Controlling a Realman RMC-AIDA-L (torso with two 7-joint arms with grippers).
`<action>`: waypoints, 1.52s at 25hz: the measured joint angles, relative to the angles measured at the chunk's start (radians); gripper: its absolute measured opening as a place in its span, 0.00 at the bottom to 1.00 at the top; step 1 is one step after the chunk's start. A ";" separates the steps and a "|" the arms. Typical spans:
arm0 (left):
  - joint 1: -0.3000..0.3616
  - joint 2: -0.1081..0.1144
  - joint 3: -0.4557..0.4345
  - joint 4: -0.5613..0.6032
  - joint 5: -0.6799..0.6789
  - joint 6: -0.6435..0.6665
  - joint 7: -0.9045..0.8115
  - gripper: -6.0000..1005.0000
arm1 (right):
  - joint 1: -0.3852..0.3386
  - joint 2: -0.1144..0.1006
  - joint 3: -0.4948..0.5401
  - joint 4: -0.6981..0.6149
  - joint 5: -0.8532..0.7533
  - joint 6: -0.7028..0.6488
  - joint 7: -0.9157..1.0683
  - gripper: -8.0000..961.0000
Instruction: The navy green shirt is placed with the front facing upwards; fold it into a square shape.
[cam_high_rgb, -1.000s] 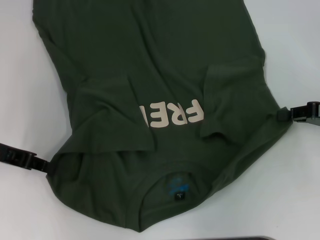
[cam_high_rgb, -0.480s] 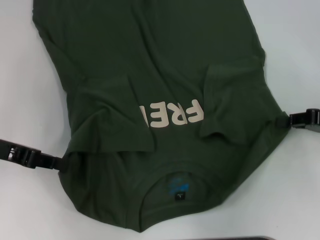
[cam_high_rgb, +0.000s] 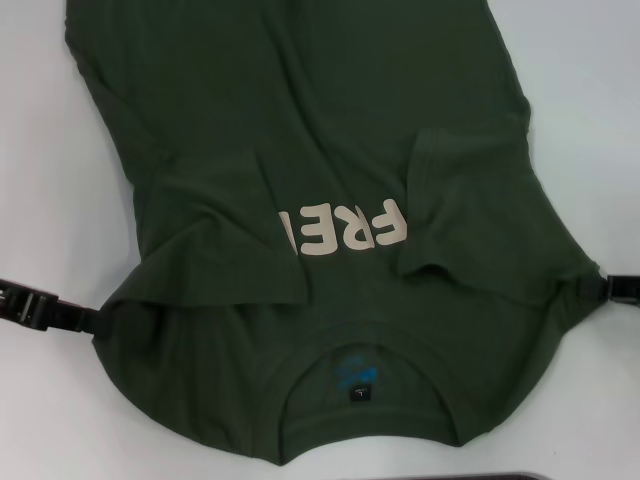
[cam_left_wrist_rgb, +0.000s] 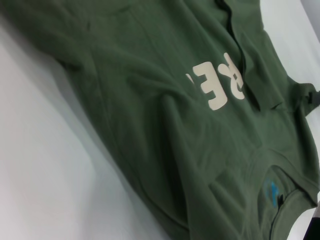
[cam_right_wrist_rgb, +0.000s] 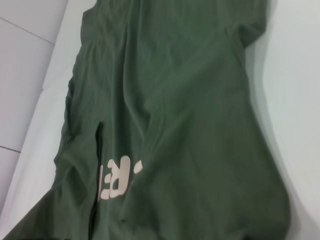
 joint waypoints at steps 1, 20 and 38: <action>0.002 0.001 0.001 0.000 0.000 -0.002 -0.002 0.00 | -0.008 0.000 0.003 0.000 0.000 -0.003 -0.006 0.04; 0.086 0.004 -0.006 0.003 0.011 0.001 0.005 0.00 | -0.107 -0.012 0.079 -0.010 0.000 -0.058 -0.072 0.05; 0.136 0.010 -0.014 0.001 0.010 0.003 0.012 0.00 | -0.170 -0.014 0.127 -0.007 -0.002 -0.070 -0.095 0.04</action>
